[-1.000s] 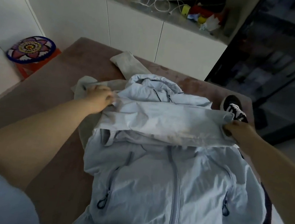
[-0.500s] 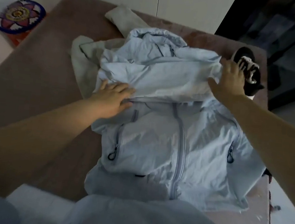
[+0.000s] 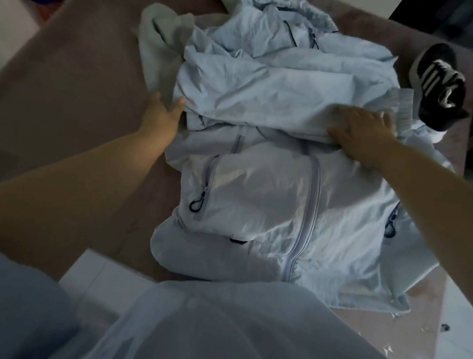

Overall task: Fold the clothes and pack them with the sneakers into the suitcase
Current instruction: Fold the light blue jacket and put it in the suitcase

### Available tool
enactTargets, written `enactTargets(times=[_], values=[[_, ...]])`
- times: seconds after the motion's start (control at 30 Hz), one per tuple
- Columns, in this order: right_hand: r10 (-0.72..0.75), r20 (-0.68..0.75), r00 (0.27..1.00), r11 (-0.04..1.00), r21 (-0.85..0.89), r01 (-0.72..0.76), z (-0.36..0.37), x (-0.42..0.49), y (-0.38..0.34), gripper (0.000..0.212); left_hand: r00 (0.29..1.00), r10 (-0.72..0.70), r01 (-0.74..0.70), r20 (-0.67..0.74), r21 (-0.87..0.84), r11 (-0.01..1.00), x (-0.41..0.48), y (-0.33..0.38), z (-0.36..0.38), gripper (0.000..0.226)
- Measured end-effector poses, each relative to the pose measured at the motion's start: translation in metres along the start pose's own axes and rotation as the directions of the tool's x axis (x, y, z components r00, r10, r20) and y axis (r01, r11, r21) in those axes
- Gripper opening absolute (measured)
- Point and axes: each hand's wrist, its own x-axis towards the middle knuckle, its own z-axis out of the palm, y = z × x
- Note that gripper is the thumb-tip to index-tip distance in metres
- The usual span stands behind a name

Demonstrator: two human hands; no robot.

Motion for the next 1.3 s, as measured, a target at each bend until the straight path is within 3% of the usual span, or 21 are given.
enactTargets(times=[0.1, 0.23, 0.4, 0.53, 0.6, 0.7, 0.77, 0.83, 0.87, 0.93, 1.0, 1.1, 1.2, 1.3], values=[[-0.047, 0.071, 0.996, 0.999, 0.014, 0.046, -0.002, -0.002, -0.006, 0.059, 0.979, -0.184, 0.197, 0.086, -0.187, 0.962, 0.011, 0.014, 0.004, 0.055], [-0.141, 0.129, 0.982, 0.990, 0.032, 0.138, 0.000, 0.001, -0.003, 0.060, 0.999, -0.049, 0.049, 0.005, -0.122, 0.991, 0.032, 0.034, -0.008, 0.033], [-0.196, 0.174, 0.965, 0.980, 0.052, 0.190, 0.006, 0.018, -0.010, 0.061, 0.984, 0.146, -0.144, -0.099, 0.030, 0.989, 0.068, 0.067, -0.035, 0.035], [-0.224, 0.217, 0.950, 0.974, 0.034, 0.222, 0.001, 0.034, -0.023, 0.058, 0.980, 0.128, -0.102, -0.150, 0.167, 0.981, 0.092, 0.067, -0.033, 0.039], [-0.174, 0.104, 0.979, 0.984, 0.062, 0.169, -0.015, 0.046, -0.025, 0.045, 0.993, 0.035, -0.007, -0.114, 0.237, 0.971, 0.099, 0.055, -0.025, 0.041], [-0.032, -0.240, 0.970, 0.980, 0.184, 0.078, -0.052, 0.078, -0.018, 0.038, 0.993, -0.077, 0.102, -0.092, 0.308, 0.946, 0.098, 0.042, -0.012, 0.046], [0.018, -0.319, 0.948, 0.961, 0.268, 0.072, -0.075, 0.110, -0.011, 0.034, 0.990, 0.001, 0.041, -0.139, 0.302, 0.952, 0.096, 0.038, -0.009, 0.060], [0.040, -0.320, 0.947, 0.949, 0.308, 0.064, -0.091, 0.144, -0.015, 0.032, 0.964, 0.188, -0.116, -0.186, 0.340, 0.933, 0.089, 0.041, -0.009, 0.067], [0.054, -0.320, 0.946, 0.937, 0.343, 0.063, -0.096, 0.160, -0.020, 0.030, 0.937, 0.308, -0.224, -0.167, 0.391, 0.893, 0.084, 0.045, -0.006, 0.068], [0.066, -0.307, 0.949, 0.916, 0.397, 0.065, -0.102, 0.189, -0.034, 0.030, 0.843, 0.537, -0.442, -0.027, 0.536, 0.720, 0.067, 0.057, 0.006, 0.064], [0.026, -0.258, 0.966, 0.915, 0.395, 0.081, -0.104, 0.212, -0.050, 0.038, 0.741, 0.646, -0.604, 0.181, 0.598, 0.526, 0.057, 0.064, 0.021, 0.058], [-0.034, -0.119, 0.992, 0.953, 0.294, 0.068, -0.095, 0.247, -0.073, 0.056, 0.783, 0.493, -0.613, 0.380, 0.609, 0.504, 0.051, 0.065, 0.040, 0.065], [-0.021, 0.015, 1.000, 0.996, 0.089, 0.019, -0.079, 0.264, -0.085, 0.051, 0.825, 0.376, -0.562, 0.422, 0.691, 0.456, 0.048, 0.056, 0.058, 0.066], [0.070, -0.117, 0.991, 0.997, -0.009, -0.072, -0.077, 0.255, -0.076, 0.037, 0.845, 0.297, -0.535, 0.444, 0.716, 0.449, 0.047, 0.054, 0.061, 0.056]])
